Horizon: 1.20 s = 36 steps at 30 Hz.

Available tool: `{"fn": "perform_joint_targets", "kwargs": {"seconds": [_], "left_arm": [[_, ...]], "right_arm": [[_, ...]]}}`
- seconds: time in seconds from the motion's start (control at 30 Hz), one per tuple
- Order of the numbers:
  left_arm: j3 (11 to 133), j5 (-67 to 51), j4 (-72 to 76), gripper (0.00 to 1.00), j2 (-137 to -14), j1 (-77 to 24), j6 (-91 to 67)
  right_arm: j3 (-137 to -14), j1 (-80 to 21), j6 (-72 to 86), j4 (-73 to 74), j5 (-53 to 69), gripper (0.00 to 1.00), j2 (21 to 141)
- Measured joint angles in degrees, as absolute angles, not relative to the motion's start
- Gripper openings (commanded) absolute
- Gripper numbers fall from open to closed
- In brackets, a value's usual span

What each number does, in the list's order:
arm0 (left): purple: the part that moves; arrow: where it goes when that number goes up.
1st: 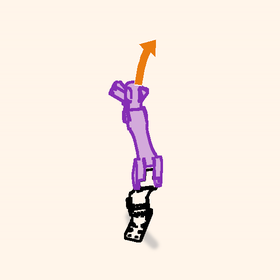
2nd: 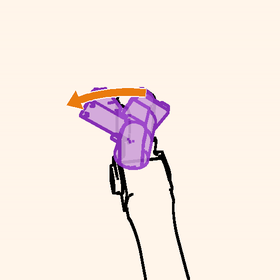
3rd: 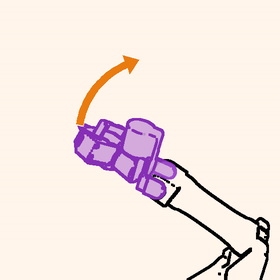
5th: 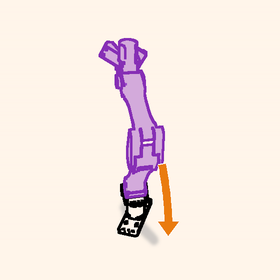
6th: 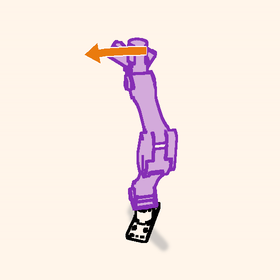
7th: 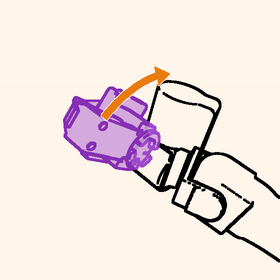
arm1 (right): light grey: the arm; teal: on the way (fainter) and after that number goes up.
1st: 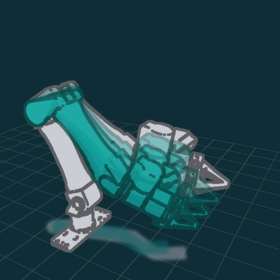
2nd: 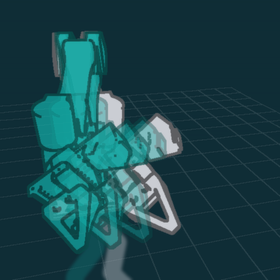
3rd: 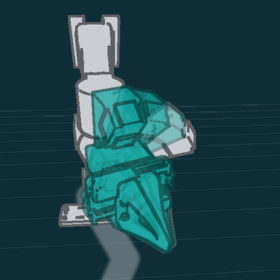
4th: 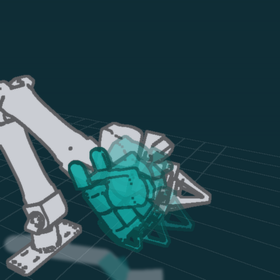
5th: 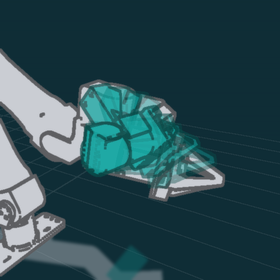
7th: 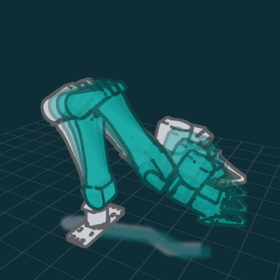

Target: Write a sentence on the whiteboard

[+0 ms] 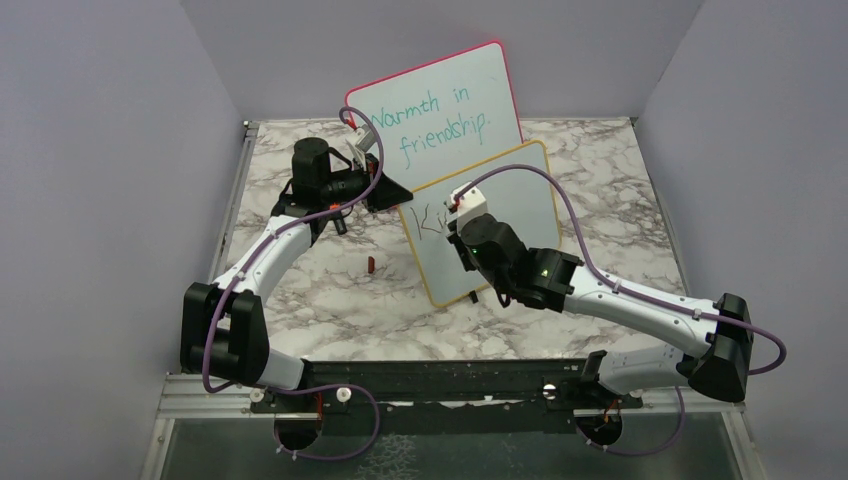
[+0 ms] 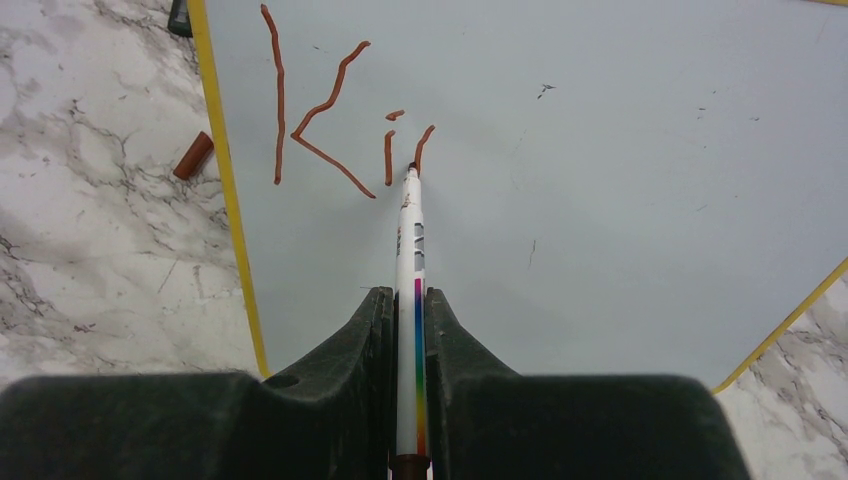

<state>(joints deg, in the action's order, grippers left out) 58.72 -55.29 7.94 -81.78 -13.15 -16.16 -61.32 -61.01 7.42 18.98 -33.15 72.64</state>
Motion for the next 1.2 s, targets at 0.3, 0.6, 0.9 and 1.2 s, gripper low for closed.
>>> {"fn": "perform_joint_targets", "kwargs": {"seconds": [0.3,0.6,0.9,1.2], "left_arm": [[58.76,-55.33,7.94,0.0,-81.78,-13.15,-16.16],[58.81,-55.35,7.84,0.0,-81.78,-13.21,-16.16],[58.81,-55.33,7.81,0.0,-81.78,-13.21,-16.16],[58.81,-55.33,7.79,0.0,-81.78,-13.21,-16.16]], "right_arm": [[-61.32,-60.99,6.61,16.93,-34.39,0.01,72.6],[-61.3,-60.71,6.39,15.92,-35.86,0.01,72.6],[-61.19,-60.36,6.52,16.03,-36.56,0.01,72.51],[-60.34,-60.25,7.9,16.82,-36.53,0.01,71.9]]}}
